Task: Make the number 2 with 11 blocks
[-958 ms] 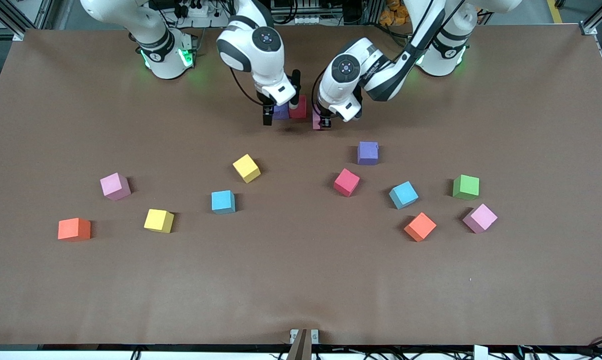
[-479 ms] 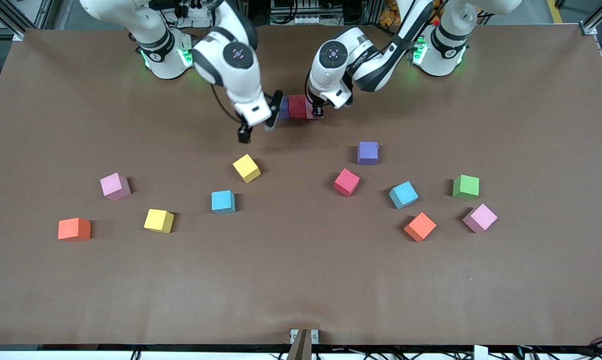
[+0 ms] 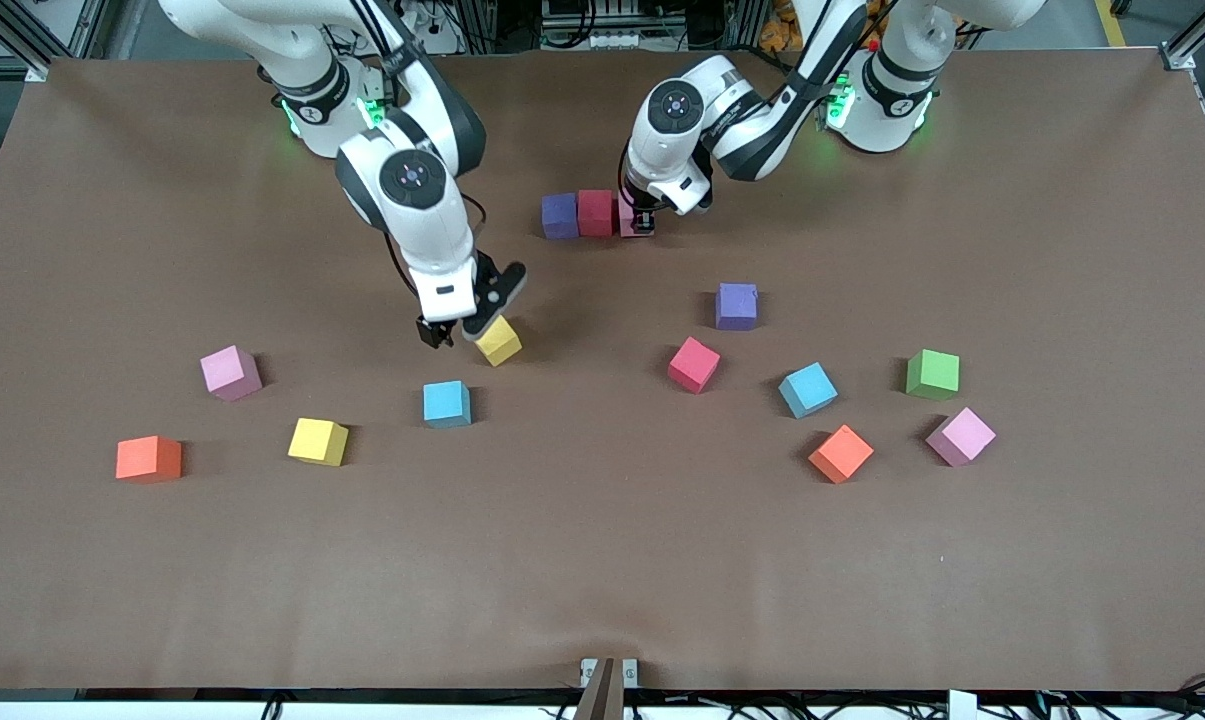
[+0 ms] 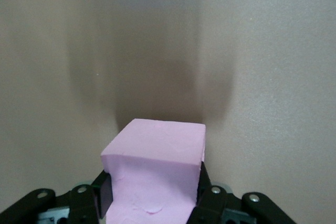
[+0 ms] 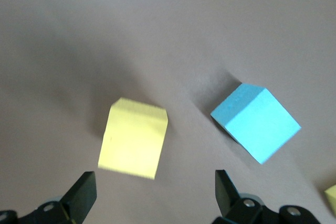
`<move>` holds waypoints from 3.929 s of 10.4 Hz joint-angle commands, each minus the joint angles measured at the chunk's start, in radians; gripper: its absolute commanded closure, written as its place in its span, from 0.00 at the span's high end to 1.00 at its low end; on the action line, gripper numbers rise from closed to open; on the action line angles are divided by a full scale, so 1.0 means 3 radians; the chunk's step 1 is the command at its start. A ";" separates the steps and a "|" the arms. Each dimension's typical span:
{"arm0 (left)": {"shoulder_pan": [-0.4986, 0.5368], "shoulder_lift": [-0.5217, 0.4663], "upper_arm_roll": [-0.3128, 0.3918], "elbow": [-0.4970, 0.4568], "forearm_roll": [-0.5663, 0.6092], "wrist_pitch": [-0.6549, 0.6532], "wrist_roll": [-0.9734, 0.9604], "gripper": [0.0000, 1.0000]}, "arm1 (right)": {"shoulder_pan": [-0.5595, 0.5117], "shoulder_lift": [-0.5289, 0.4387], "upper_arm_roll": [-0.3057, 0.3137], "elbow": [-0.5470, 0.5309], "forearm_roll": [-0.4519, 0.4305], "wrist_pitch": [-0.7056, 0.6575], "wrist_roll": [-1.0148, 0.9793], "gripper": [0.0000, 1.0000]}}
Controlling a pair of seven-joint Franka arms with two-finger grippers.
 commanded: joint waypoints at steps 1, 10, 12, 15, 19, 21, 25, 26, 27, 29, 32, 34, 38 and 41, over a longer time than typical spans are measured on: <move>-0.0020 -0.0094 -0.0002 -0.0072 -0.0034 0.0092 -0.0019 0.29 | 0.0061 0.0361 0.0022 0.0310 0.0094 0.0019 0.0438 1.00; -0.0055 -0.0028 -0.0002 -0.0062 0.0032 0.0235 -0.0013 0.34 | 0.0066 0.0582 0.0001 0.0152 0.0228 0.0418 0.0392 1.00; -0.0066 0.0008 -0.0002 -0.0062 0.0032 0.0271 -0.0013 0.43 | 0.0056 0.0582 0.0006 0.0024 0.0228 0.0546 0.0392 1.00; -0.0071 0.0024 -0.0002 -0.0052 0.0032 0.0291 -0.0008 0.63 | 0.0051 0.0587 0.0007 0.0014 0.0223 0.0541 0.0397 0.03; -0.0137 0.0039 -0.0002 -0.0057 0.0319 0.0291 -0.0029 1.00 | 0.0077 0.0576 0.0022 0.0054 0.0233 0.0500 0.0504 0.00; -0.0137 0.0034 -0.0002 -0.0057 0.0319 0.0291 -0.0029 1.00 | 0.0148 0.0576 0.0042 0.0110 0.0233 0.0500 0.0830 0.00; -0.0122 -0.0099 0.0003 -0.0067 0.0349 0.0225 -0.0003 1.00 | 0.0174 0.0576 0.0251 0.0213 0.0238 0.0485 0.1490 0.00; -0.0117 -0.0145 0.0003 -0.0062 0.0360 0.0169 0.0002 1.00 | 0.0179 0.0576 0.0313 0.0213 0.0233 0.0485 0.1669 0.00; -0.0112 -0.0196 0.0003 -0.0067 0.0365 0.0098 0.0007 1.00 | 0.0184 0.0571 0.0374 0.0223 0.0233 0.0485 0.1873 0.00; -0.0066 -0.0354 -0.0002 -0.0067 0.0370 -0.0112 0.0109 1.00 | 0.0245 0.0576 0.0446 0.0269 0.0233 0.0485 0.2374 0.00; 0.0015 -0.0655 0.0003 -0.0062 0.0370 -0.0459 0.0262 1.00 | 0.0307 0.0592 0.0548 0.0315 0.0233 0.0459 0.2901 0.00; 0.0220 -0.0845 -0.0002 -0.0032 0.0370 -0.0720 0.0583 1.00 | 0.0490 0.0739 0.0549 0.0478 0.0233 0.0439 0.3233 0.00; 0.0807 -0.1009 0.0003 0.0030 0.0370 -0.1048 0.1676 1.00 | 0.0863 0.1164 0.0523 0.1193 0.0187 -0.0194 0.3394 0.00; 0.1339 -0.0928 0.0009 0.0101 0.0370 -0.1079 0.2704 1.00 | 0.0879 0.1175 0.0508 0.1215 0.0192 -0.0195 0.3424 0.00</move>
